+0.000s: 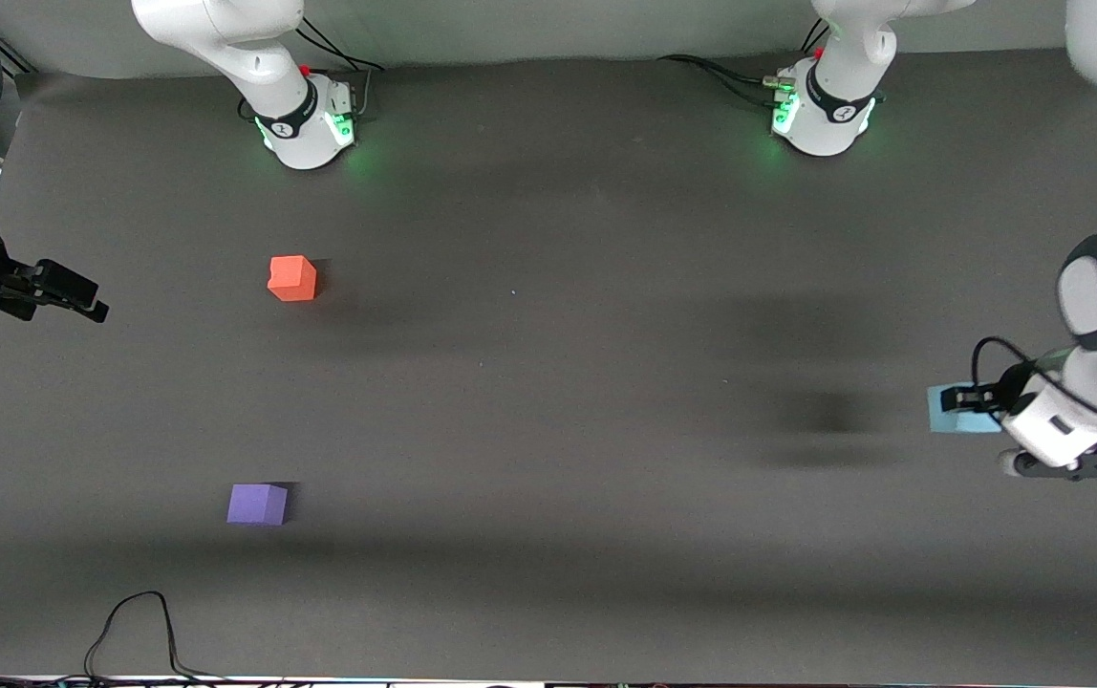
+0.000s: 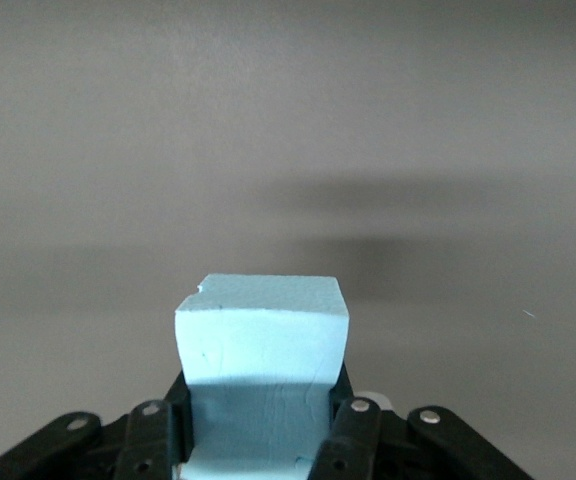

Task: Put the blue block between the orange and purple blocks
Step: 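Lift the blue cube and carry it toward the table's middle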

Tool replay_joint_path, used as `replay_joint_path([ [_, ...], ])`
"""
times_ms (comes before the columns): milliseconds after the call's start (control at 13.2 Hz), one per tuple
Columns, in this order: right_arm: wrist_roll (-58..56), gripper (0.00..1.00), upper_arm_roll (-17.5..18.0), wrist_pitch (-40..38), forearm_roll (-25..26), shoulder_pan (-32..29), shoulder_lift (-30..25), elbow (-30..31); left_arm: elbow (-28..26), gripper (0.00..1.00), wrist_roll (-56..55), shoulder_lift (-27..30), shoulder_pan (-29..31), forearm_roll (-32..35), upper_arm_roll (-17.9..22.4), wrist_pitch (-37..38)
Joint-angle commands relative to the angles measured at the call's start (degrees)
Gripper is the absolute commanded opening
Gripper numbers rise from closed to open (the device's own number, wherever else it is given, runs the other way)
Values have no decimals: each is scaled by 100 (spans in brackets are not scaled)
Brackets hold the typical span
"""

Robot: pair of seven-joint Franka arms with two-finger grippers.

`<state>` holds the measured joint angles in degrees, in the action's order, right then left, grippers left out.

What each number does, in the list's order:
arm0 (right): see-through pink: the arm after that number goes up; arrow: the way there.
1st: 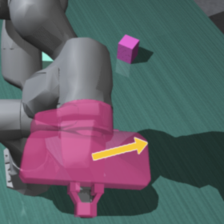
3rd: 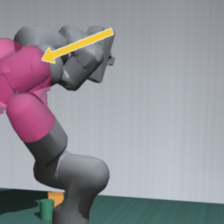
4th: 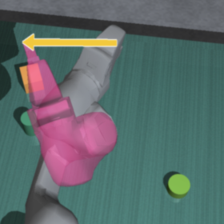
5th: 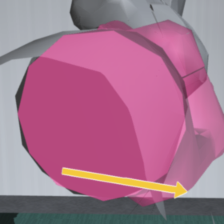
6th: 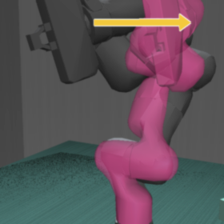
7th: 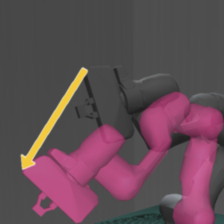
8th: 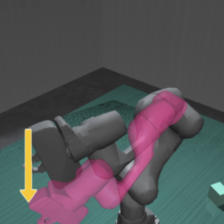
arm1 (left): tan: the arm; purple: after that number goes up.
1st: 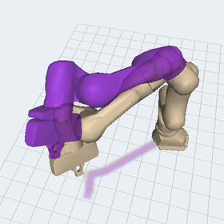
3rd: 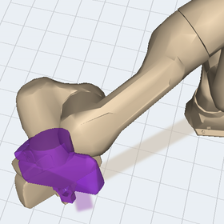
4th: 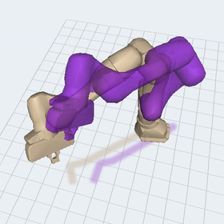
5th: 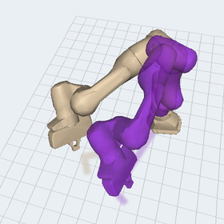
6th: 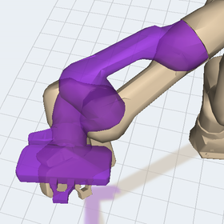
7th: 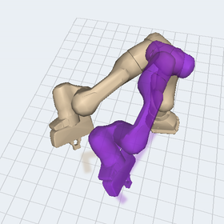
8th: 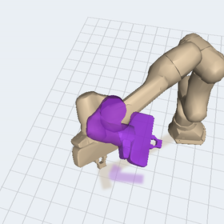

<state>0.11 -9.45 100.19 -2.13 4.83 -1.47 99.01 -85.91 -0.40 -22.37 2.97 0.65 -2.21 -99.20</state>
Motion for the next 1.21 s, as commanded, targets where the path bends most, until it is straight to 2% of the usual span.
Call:
replay_joint_path([
  [0,-64,100,4,36,-95,-44,-11,-13,758,51,-940,-110,-576,-30,-69,664],
  [379,-29,100,4,36,-95,-44,-11,-5,1119,51,-3277,-189,-1780,-188,-560,587],
  [607,7,100,-101,45,-104,-26,-3,4,1672,51,-4597,-688,-2842,-92,-720,534],
  [758,16,100,-110,10,-104,-26,6,22,1857,51,-5440,-1005,-3590,214,-720,88],
  [986,7,100,-110,1,-104,-26,32,13,1893,50,-6321,-1514,-4627,698,-702,-344],
  [1137,7,100,-110,27,-112,-35,85,4,1893,50,-6629,-1892,-5077,796,-693,-713],
])
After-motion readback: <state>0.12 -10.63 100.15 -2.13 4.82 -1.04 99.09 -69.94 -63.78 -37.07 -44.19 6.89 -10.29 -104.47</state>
